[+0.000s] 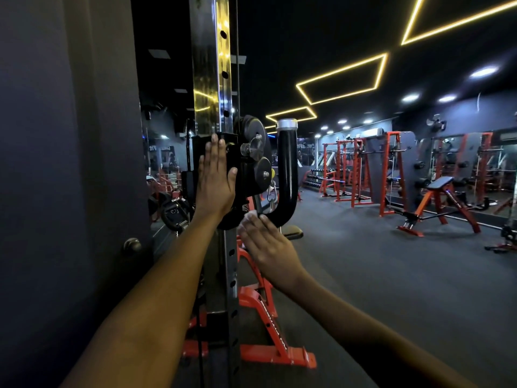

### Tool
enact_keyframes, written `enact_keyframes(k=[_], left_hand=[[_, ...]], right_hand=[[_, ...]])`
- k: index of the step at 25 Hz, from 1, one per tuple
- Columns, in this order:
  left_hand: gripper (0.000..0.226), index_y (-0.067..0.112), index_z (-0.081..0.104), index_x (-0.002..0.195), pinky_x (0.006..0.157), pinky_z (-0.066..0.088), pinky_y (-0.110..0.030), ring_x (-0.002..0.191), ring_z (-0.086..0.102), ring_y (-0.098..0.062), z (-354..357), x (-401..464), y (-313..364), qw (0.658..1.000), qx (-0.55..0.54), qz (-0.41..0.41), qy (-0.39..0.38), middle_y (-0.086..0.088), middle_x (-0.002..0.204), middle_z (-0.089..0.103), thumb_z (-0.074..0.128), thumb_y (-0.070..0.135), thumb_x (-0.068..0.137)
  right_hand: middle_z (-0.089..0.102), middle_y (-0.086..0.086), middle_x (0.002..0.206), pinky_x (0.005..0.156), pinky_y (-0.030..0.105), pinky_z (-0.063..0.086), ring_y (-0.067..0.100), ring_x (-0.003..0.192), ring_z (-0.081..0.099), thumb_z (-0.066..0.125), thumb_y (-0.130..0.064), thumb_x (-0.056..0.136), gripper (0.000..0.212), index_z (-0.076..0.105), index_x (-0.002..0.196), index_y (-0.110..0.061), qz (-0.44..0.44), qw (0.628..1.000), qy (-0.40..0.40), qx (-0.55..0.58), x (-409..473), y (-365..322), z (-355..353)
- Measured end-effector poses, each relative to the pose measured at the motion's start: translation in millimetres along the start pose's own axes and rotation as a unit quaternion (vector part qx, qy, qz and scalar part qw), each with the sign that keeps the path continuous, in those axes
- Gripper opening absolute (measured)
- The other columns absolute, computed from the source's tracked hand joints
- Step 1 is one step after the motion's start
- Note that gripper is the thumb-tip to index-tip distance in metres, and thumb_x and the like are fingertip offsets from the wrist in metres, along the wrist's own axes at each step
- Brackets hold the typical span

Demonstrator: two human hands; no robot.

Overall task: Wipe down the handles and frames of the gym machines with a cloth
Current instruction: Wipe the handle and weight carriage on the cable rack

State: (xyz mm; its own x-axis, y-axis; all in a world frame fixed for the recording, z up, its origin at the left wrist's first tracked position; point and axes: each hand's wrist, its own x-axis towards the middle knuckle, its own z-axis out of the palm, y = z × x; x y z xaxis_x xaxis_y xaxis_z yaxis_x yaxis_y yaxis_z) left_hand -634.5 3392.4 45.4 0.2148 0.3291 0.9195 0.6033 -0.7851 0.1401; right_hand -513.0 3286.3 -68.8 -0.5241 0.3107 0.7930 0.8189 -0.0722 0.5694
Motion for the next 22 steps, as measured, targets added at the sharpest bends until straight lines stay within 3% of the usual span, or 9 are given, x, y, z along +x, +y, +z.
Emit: enact_keyframes(k=[4, 6, 7, 9, 11, 18, 20, 21, 22], left_hand=[[0.061, 0.011, -0.001, 0.153, 0.12, -0.006, -0.031, 0.148, -0.01, -0.016, -3, -2, 4, 1.0, 0.001, -0.004, -0.007, -0.005, 0.161, -0.009, 0.029, 0.029, 0.104], [0.06, 0.012, -0.002, 0.153, 0.119, -0.007, -0.03, 0.148, -0.01, -0.015, -1, -4, 5, 1.0, -0.005, -0.014, -0.005, -0.004, 0.161, -0.01, 0.029, 0.029, 0.104], [0.06, 0.012, -0.002, 0.153, 0.119, -0.008, -0.029, 0.148, -0.011, -0.014, 0, -4, 5, 1.0, -0.008, -0.017, -0.003, -0.004, 0.161, -0.01, 0.029, 0.028, 0.104], [0.06, 0.012, -0.002, 0.153, 0.118, -0.009, -0.028, 0.147, -0.011, -0.014, 2, -5, 4, 1.0, -0.008, -0.021, 0.002, -0.003, 0.161, -0.01, 0.028, 0.028, 0.104], [0.059, 0.012, -0.002, 0.153, 0.119, -0.009, -0.029, 0.147, -0.011, -0.014, 3, -5, 4, 1.0, -0.006, -0.02, 0.006, -0.003, 0.161, -0.009, 0.028, 0.027, 0.104], [0.06, 0.012, -0.003, 0.153, 0.12, -0.007, -0.032, 0.148, -0.01, -0.015, 3, -10, 3, 1.0, 0.003, -0.019, -0.009, -0.004, 0.161, -0.01, 0.028, 0.028, 0.104], [0.06, 0.012, -0.003, 0.153, 0.12, -0.007, -0.032, 0.148, -0.01, -0.015, 6, -12, 2, 1.0, 0.005, -0.026, -0.006, -0.005, 0.161, -0.009, 0.027, 0.028, 0.104], [0.06, 0.011, -0.003, 0.153, 0.12, -0.007, -0.032, 0.148, -0.009, -0.015, 7, -14, 1, 1.0, 0.008, -0.029, -0.004, -0.005, 0.161, -0.009, 0.027, 0.028, 0.104], [0.059, 0.011, -0.003, 0.153, 0.12, -0.007, -0.032, 0.148, -0.009, -0.015, 9, -14, 1, 0.999, 0.01, -0.031, -0.002, -0.005, 0.161, -0.009, 0.026, 0.028, 0.104]], right_hand=[[0.051, 0.016, 0.136, 0.114, 0.039, 0.023, 0.028, 0.129, 0.045, 0.027, -0.005, 0.095, 0.043, 0.054, 0.128, -0.003, -0.125, 0.991, -0.038, -0.011, -21, 23, -3], [0.057, 0.014, 0.13, 0.106, 0.037, 0.039, 0.028, 0.121, 0.054, 0.032, -0.005, 0.09, 0.044, 0.056, 0.127, -0.005, -0.011, 0.996, -0.036, 0.079, -45, 32, -21], [0.058, 0.012, 0.128, 0.101, 0.033, 0.044, 0.028, 0.118, 0.056, 0.034, -0.004, 0.09, 0.044, 0.055, 0.128, -0.008, 0.15, 0.975, -0.022, 0.163, -49, 33, -32], [0.058, 0.007, 0.128, 0.1, 0.025, 0.045, 0.025, 0.117, 0.057, 0.038, 0.002, 0.092, 0.045, 0.05, 0.133, -0.013, 0.442, 0.836, 0.107, 0.306, -33, 37, -46], [0.057, 0.005, 0.128, 0.098, 0.03, 0.048, 0.021, 0.114, 0.059, 0.041, 0.01, 0.091, 0.049, 0.046, 0.135, -0.012, 0.514, 0.741, 0.226, 0.368, 0, 31, -58], [0.056, 0.012, 0.13, 0.104, 0.023, 0.041, 0.02, 0.124, 0.052, 0.039, 0.011, 0.084, 0.046, 0.056, 0.125, -0.001, 0.558, 0.676, 0.303, 0.373, 29, -30, -58], [0.058, 0.007, 0.125, 0.094, 0.036, 0.049, 0.015, 0.111, 0.061, 0.042, 0.011, 0.089, 0.044, 0.053, 0.128, -0.006, 0.606, 0.605, 0.311, 0.413, 32, -34, -60], [0.061, 0.006, 0.118, 0.082, 0.033, 0.052, -0.008, 0.082, 0.05, 0.043, 0.009, 0.091, 0.041, 0.052, 0.128, -0.007, 0.639, 0.558, 0.3, 0.437, 32, -39, -59], [0.065, 0.004, 0.108, 0.07, 0.028, 0.053, 0.008, 0.102, 0.051, 0.044, 0.005, 0.093, 0.038, 0.053, 0.128, -0.007, 0.67, 0.521, 0.266, 0.457, 32, -43, -55]])
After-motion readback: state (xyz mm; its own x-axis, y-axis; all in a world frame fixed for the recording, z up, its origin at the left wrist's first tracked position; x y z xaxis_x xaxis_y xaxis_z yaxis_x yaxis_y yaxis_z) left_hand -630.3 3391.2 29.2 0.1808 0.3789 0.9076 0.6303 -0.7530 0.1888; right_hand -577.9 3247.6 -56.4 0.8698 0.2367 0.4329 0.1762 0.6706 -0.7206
